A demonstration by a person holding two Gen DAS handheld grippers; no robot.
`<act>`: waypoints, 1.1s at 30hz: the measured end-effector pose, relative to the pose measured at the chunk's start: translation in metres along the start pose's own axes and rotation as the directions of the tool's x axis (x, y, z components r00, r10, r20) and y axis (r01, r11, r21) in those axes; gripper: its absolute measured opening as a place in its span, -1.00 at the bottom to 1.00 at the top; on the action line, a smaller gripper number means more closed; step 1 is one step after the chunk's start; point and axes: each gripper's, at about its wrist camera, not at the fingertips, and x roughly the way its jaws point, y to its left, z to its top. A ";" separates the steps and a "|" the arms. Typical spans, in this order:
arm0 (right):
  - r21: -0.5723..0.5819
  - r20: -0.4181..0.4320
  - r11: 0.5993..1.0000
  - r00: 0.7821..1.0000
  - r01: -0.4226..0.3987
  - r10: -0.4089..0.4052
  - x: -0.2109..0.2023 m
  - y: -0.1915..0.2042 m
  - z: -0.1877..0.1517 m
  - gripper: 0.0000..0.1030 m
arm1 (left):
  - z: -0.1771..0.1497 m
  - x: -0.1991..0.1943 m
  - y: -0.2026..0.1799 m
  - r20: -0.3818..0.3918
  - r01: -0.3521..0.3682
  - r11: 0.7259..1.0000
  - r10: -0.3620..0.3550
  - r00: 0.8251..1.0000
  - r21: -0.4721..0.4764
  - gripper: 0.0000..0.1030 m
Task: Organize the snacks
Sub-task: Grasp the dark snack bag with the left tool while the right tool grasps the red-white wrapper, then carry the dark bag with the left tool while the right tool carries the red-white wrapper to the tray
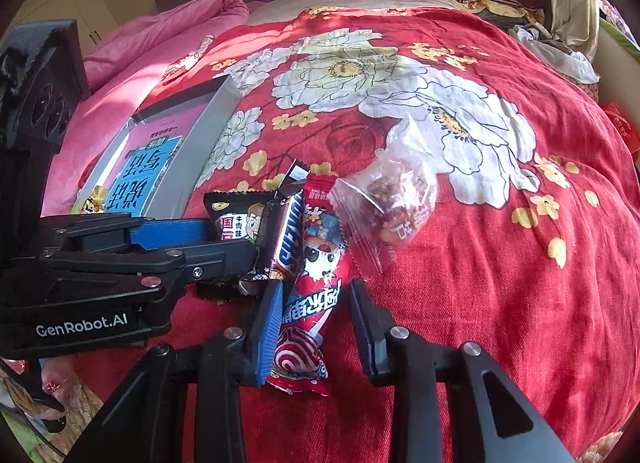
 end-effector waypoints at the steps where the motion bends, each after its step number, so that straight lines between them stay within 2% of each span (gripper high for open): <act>1: -0.004 -0.002 1.000 1.000 0.001 -0.001 0.002 0.000 0.000 -0.38 | 0.001 0.001 0.000 0.000 -0.002 1.000 0.002 1.000 0.004 -0.18; 7: 0.016 -0.006 0.999 1.000 -0.028 0.028 0.003 -0.006 0.001 -0.50 | 0.004 0.004 -0.001 -0.003 0.000 1.000 0.000 1.000 0.010 -0.18; 13: 0.074 0.004 0.995 0.998 -0.071 0.070 -0.005 -0.016 -0.001 -0.52 | 0.005 0.007 -0.002 0.004 0.005 1.000 -0.005 1.000 0.013 -0.18; 19: 0.116 0.016 0.988 0.995 -0.099 0.098 -0.009 -0.023 -0.001 -0.52 | 0.000 0.009 -0.008 0.031 -0.042 0.998 0.041 0.999 0.051 -0.16; 22: 0.110 0.038 0.987 0.993 -0.116 0.113 -0.014 -0.022 0.000 -0.52 | -0.001 0.008 -0.007 0.040 -0.046 0.997 0.044 0.998 0.063 -0.25; 25: 0.103 0.071 0.987 0.991 -0.124 0.117 -0.022 -0.020 0.000 -0.52 | -0.001 0.001 -0.003 0.055 -0.012 0.999 0.009 0.998 0.051 -0.34; 33: 0.140 0.136 0.978 0.982 -0.153 0.134 -0.035 -0.028 0.004 -0.52 | -0.014 -0.011 -0.003 0.052 0.081 0.996 -0.083 0.995 0.034 -0.35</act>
